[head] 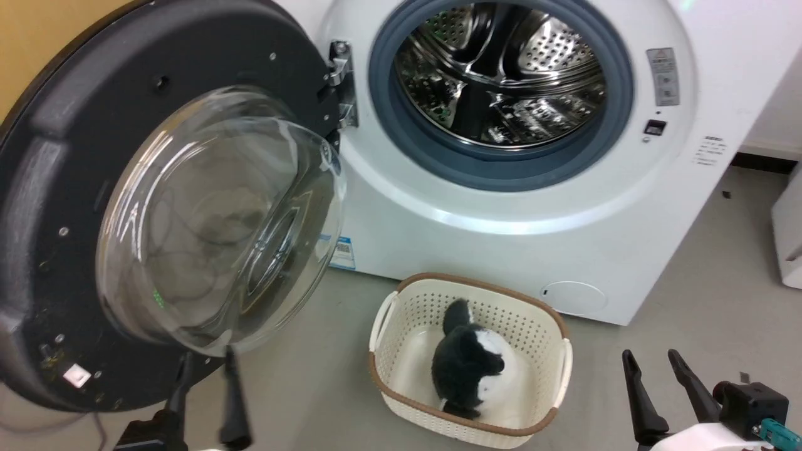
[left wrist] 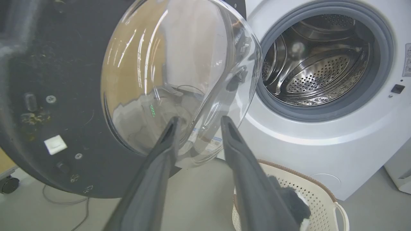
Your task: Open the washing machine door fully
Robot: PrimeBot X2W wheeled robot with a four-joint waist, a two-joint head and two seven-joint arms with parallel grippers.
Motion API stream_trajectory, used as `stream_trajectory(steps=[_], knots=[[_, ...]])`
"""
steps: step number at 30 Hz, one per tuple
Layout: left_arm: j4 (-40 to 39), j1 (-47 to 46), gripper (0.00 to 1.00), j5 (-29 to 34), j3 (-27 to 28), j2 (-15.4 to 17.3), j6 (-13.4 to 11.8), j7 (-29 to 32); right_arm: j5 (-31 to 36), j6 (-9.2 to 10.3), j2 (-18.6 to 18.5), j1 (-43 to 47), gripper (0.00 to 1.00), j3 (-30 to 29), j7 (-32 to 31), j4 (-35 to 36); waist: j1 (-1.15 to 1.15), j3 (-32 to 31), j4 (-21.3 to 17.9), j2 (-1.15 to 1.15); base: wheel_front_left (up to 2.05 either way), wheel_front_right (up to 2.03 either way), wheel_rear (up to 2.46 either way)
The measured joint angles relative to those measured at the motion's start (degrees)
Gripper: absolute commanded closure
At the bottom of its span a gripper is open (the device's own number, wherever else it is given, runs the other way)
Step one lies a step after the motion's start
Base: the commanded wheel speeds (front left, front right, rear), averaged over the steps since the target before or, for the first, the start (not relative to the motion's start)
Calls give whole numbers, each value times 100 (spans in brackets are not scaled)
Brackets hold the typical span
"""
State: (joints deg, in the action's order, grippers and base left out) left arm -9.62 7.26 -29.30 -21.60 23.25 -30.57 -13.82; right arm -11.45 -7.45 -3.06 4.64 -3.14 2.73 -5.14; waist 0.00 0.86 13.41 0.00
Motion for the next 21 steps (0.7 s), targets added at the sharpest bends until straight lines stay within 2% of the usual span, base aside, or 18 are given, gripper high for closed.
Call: stream_trajectory(steps=[6,16,21], knots=[[267,-198,0,155,-259,-71,245,-12,153,0,0,32,0,-2,77,107,0,-80,-249,0,0,0,0],[1193,-1085,0,478,-653,-112,924,-45,466,0,1,57,0,-156,143,292,0,-113,-824,0,0,0,0],[1750,-1326,0,499,-715,-130,1091,-64,588,0,1,80,0,-226,145,339,0,-112,-1105,0,0,0,0]])
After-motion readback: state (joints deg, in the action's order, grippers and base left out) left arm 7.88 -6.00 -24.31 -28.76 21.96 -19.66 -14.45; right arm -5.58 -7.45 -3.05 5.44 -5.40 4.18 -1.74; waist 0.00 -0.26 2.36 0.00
